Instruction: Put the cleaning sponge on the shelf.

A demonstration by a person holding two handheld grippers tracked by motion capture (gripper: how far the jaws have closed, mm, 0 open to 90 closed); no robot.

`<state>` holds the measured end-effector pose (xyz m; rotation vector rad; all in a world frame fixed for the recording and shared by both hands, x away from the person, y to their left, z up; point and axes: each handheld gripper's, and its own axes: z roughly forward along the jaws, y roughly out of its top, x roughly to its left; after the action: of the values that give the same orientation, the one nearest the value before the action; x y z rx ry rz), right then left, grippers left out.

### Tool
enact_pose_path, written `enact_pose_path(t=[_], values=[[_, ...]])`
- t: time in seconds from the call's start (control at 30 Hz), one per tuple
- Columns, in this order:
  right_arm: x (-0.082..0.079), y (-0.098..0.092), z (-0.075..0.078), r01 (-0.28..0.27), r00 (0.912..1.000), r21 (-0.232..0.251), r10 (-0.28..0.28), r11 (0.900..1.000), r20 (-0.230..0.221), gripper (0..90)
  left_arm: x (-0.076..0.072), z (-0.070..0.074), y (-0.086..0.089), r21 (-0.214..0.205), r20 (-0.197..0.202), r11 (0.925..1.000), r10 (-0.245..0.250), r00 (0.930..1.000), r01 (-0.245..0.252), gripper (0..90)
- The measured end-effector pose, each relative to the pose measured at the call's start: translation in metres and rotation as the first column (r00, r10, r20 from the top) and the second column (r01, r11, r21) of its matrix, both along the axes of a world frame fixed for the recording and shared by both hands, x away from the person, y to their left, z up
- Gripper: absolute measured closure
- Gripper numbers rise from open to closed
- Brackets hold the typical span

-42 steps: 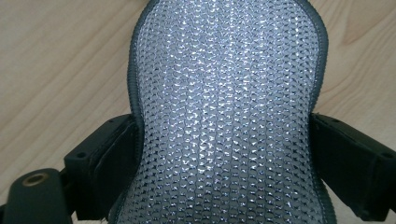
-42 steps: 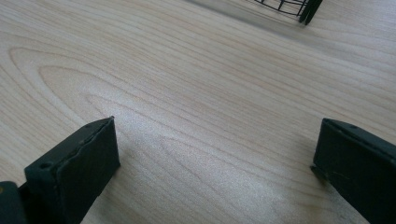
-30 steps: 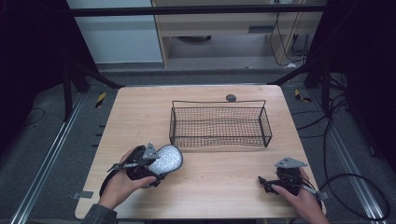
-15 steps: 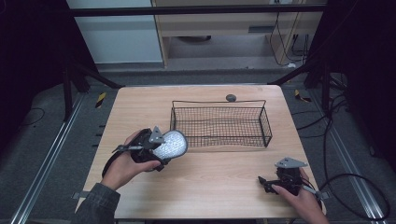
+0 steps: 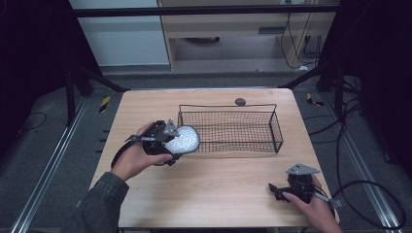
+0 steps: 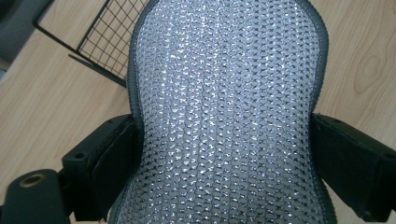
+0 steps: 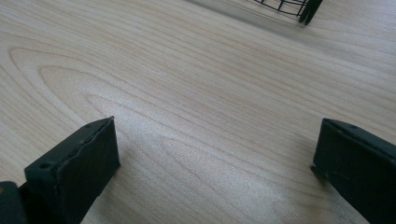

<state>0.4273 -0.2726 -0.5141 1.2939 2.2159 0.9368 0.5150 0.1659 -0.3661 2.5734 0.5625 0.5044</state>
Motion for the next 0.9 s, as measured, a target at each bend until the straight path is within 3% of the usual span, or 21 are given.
enact_pose_path(t=[0.53,0.9], values=[[0.000,0.000,0.000,0.000,1.0000,0.000,0.000,1.0000,0.000,0.3,0.031,0.025,-0.028,0.083,0.034,0.9955,-0.048,0.9983,0.045,8.9],[0.000,0.000,0.000,-0.002,1.0000,-0.002,0.002,1.0000,0.002,0.3,0.048,0.032,-0.042,0.124,0.044,0.9907,-0.061,0.9972,0.055,8.9]])
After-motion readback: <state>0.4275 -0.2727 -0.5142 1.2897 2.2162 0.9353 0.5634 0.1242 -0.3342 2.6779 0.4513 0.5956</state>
